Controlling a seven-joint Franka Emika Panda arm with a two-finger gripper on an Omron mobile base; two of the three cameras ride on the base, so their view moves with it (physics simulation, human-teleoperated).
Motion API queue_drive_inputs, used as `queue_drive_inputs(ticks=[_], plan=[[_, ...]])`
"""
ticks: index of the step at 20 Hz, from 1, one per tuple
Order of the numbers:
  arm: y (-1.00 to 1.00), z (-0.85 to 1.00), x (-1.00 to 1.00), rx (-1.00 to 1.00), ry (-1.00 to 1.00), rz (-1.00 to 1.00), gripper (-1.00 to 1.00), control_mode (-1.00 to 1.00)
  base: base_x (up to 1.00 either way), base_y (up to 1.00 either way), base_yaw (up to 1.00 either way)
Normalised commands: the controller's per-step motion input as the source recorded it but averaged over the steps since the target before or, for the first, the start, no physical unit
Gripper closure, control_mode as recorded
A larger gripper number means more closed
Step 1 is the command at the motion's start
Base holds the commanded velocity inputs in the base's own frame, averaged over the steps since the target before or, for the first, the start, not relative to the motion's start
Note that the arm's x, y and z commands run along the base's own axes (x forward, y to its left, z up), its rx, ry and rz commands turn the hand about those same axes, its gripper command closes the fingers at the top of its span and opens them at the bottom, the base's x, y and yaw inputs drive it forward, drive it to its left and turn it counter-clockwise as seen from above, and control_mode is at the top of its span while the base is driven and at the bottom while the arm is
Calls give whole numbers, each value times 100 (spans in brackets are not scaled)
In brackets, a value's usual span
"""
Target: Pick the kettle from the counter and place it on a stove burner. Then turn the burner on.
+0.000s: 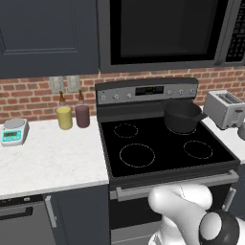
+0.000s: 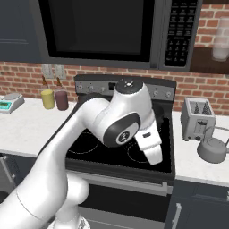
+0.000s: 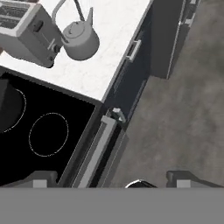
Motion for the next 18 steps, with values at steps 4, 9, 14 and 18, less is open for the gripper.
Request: queue_drive_inputs(ticks=[4, 9, 14, 18], plan=[[-100, 0, 0, 11, -11, -45, -100, -100, 0, 0, 0], [-100, 0, 9, 9, -15, -40, -100, -100, 0, 0, 0], [-100, 0, 39, 15, -26, -29, -100, -100, 0, 0, 0], [-100, 1, 71, 19, -35, -10, -100, -100, 0, 0, 0]])
